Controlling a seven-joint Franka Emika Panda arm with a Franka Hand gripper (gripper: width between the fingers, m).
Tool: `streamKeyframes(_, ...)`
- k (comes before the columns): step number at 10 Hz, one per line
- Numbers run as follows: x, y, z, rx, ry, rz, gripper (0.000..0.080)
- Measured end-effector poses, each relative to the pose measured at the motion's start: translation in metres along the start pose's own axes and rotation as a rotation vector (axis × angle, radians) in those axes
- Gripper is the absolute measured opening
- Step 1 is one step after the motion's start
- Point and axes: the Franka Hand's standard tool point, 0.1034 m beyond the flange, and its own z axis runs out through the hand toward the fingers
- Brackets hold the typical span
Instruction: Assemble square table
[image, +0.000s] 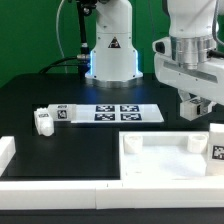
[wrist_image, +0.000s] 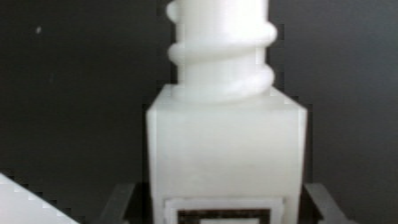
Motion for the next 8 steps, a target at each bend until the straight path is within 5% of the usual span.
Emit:
streamKeyframes(1, 0.0, 0.001, 0.001, -0.004, 0.002, -0.091, 0.0261)
streamKeyframes(3, 0.007, 0.008, 0.005, -0.06, 0.028, -0.502, 0.0262)
streamKeyframes(8, 0.013, 0.008, 0.004, -0.082, 0.029, -0.909, 0.0262)
